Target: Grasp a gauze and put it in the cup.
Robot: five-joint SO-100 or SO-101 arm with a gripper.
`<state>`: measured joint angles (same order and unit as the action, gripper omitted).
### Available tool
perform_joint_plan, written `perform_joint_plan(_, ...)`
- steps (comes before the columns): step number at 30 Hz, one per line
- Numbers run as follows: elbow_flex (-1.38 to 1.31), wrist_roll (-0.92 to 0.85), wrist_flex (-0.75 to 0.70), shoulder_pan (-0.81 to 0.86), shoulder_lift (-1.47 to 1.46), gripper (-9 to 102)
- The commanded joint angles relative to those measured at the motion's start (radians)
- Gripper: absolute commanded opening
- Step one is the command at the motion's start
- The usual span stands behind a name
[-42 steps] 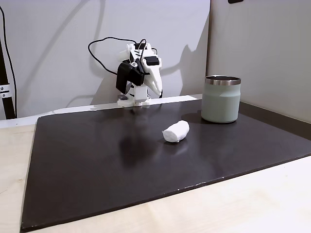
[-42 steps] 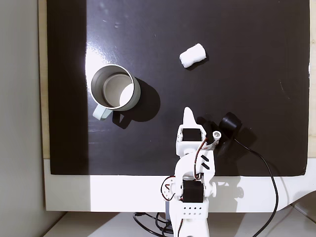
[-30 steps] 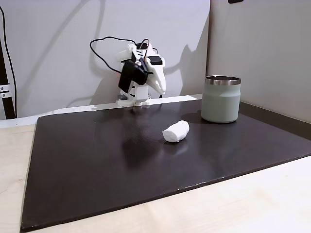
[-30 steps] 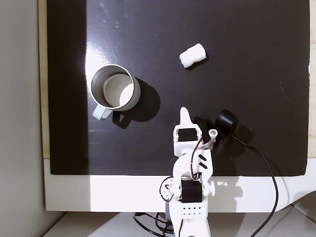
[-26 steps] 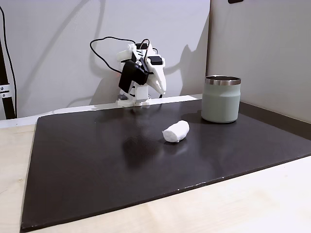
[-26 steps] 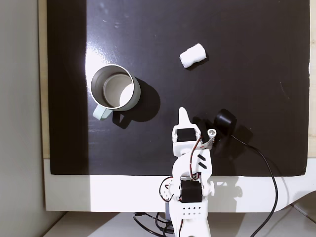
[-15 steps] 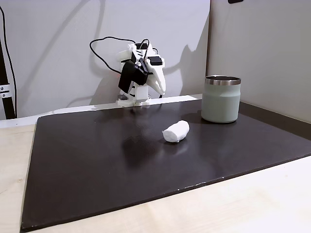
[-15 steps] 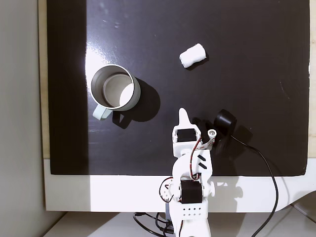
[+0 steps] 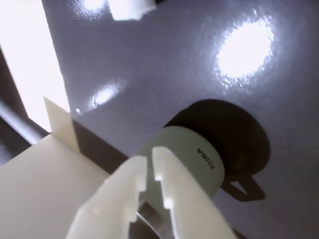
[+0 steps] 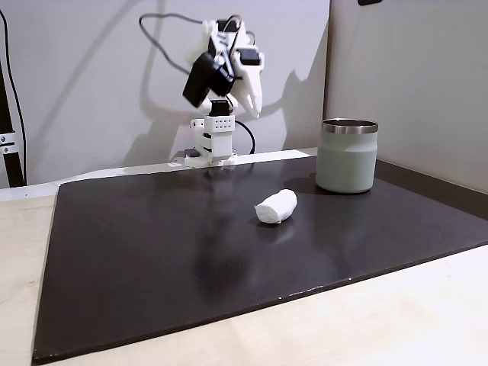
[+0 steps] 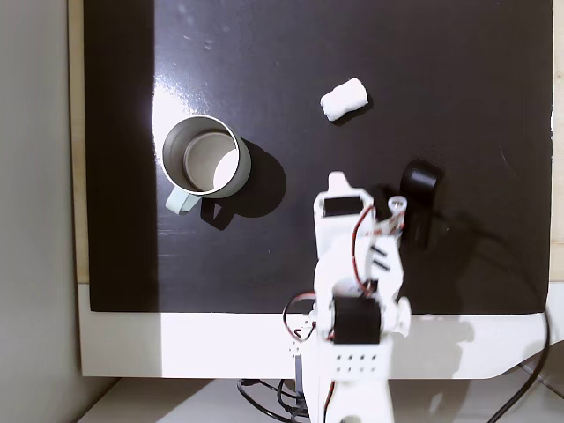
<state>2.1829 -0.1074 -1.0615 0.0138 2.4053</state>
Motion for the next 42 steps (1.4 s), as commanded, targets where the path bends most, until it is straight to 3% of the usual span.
perform_joint_plan(1, -0.244, -0.035, -0.071, 0.020, -0.164, 2)
perform_joint_plan(8, -0.529, -0.058, -0.199, 0.071, -0.459, 12)
perform_joint_plan(17, -0.951, -0.195, -0.423, 0.104, -0.930, 33)
perform_joint_plan(29, -1.382, -0.222, -0.560, 0.104, -1.371, 35)
perform_joint_plan(37, -1.894, -0.201, -0.736, 0.069, -1.743, 35)
perform_joint_plan(42, -1.967, -0.206, -0.735, 0.032, -1.836, 35)
